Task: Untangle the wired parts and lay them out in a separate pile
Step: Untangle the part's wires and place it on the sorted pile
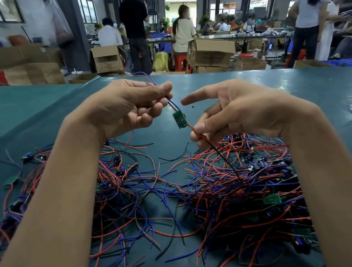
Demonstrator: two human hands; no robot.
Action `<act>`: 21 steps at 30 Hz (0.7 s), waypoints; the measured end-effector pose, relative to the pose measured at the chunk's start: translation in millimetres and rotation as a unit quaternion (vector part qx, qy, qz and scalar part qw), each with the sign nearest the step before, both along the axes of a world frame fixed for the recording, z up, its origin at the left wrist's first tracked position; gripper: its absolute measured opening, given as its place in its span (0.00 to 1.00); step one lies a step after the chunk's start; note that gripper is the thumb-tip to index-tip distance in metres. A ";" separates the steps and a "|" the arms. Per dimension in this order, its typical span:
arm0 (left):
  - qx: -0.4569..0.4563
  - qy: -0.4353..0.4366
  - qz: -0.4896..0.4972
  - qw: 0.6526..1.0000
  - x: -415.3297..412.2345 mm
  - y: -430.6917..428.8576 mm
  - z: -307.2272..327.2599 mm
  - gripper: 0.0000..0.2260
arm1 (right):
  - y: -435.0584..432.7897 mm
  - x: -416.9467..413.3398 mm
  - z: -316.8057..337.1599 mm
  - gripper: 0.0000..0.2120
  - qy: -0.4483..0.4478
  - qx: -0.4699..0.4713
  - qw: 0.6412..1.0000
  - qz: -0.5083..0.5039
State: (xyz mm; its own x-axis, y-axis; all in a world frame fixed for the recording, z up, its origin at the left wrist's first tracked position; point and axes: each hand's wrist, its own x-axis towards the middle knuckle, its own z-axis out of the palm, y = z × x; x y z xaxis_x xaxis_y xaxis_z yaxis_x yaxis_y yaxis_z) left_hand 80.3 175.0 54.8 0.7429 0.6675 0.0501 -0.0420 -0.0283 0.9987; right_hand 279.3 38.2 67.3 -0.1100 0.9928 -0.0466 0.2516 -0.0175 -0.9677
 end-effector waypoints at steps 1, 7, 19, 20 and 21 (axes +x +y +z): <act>0.004 0.006 0.002 1.000 -0.1 0.3 0.1 0.13 | 0.2 0.2 -0.4 0.26 -0.002 -0.002 1.000 0.003; 0.016 -0.001 0.002 1.000 0.8 1.7 0.1 0.13 | -5.6 4.1 4.2 0.27 -0.038 -0.009 0.999 -0.008; 0.121 0.072 -0.231 0.963 4.0 -15.8 -6.1 0.09 | -52.0 69.8 19.7 0.17 -0.256 -0.063 0.944 -0.197; 0.131 0.113 -0.259 0.950 11.6 -21.8 -8.7 0.09 | -56.4 79.1 16.4 0.17 -0.258 -0.090 0.938 -0.211; 0.150 0.153 -0.280 0.936 22.1 -29.3 -11.6 0.07 | -61.3 88.0 12.6 0.17 -0.254 -0.115 0.934 -0.225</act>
